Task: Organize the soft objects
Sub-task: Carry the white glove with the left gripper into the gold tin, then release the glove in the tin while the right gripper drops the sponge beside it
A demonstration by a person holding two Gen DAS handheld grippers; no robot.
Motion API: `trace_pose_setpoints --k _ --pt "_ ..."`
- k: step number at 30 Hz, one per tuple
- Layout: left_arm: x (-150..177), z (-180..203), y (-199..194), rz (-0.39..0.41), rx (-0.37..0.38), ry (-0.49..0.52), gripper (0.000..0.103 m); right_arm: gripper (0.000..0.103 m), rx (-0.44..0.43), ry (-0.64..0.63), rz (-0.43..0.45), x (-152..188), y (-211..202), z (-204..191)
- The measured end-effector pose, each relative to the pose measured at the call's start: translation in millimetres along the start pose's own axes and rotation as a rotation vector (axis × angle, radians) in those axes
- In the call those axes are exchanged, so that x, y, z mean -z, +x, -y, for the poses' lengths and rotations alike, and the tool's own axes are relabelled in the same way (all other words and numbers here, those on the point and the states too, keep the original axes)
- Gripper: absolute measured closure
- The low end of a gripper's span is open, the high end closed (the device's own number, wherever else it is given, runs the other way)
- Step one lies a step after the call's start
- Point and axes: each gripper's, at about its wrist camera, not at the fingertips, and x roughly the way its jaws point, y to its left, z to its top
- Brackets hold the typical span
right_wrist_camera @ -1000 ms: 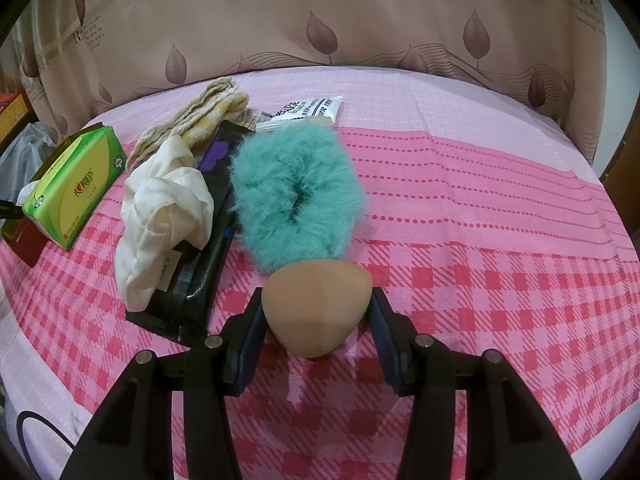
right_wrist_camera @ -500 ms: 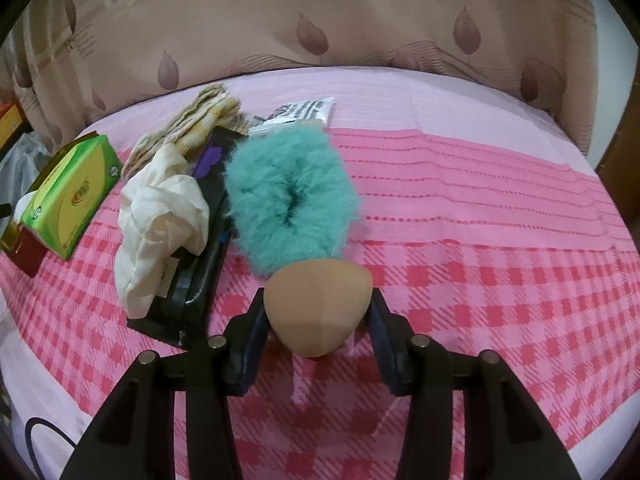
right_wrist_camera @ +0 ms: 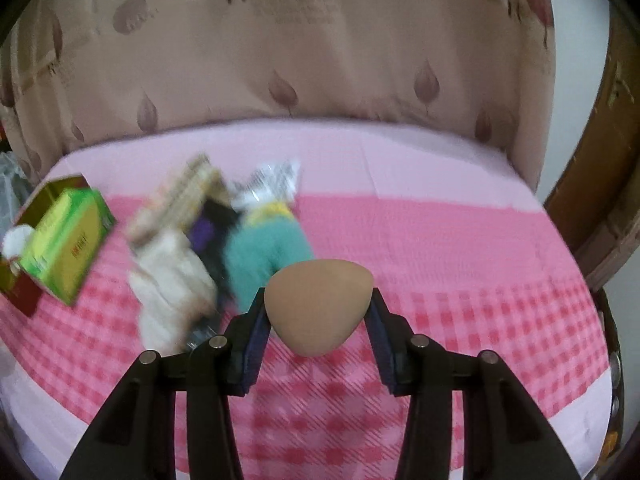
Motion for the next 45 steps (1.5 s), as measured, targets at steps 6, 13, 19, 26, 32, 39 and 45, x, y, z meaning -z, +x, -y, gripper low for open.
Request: trace_pose_setpoints --k 6,13,19,26,32,39,45 --pt "1 -7 5 -0.001 0.014 -0.016 0.06 0.06 -0.104 -0.122 0.073 -27 -21 -64" --pt "-1 -18 4 0.006 0.032 -0.051 0.06 0.06 -0.303 -0.284 0.082 -36 -29 -163" --pt "-3 -33 9 -0.001 0.039 -0.104 0.059 0.06 -0.438 -0.418 0.059 -31 -24 -247" --pt "-5 -53 11 0.0 0.029 -0.167 0.059 0.06 -0.505 -0.534 0.041 -21 -14 -319" --pt "-5 -62 17 -0.021 0.025 -0.2 0.059 0.06 -0.526 -0.577 -0.013 -11 5 -352" --pt "-4 -62 20 -0.035 0.029 -0.205 0.059 0.059 -0.514 -0.591 -0.05 -6 24 -370" --pt "-3 -62 22 -0.042 0.029 -0.21 0.059 0.057 -0.5 -0.608 -0.073 -1 35 -378"
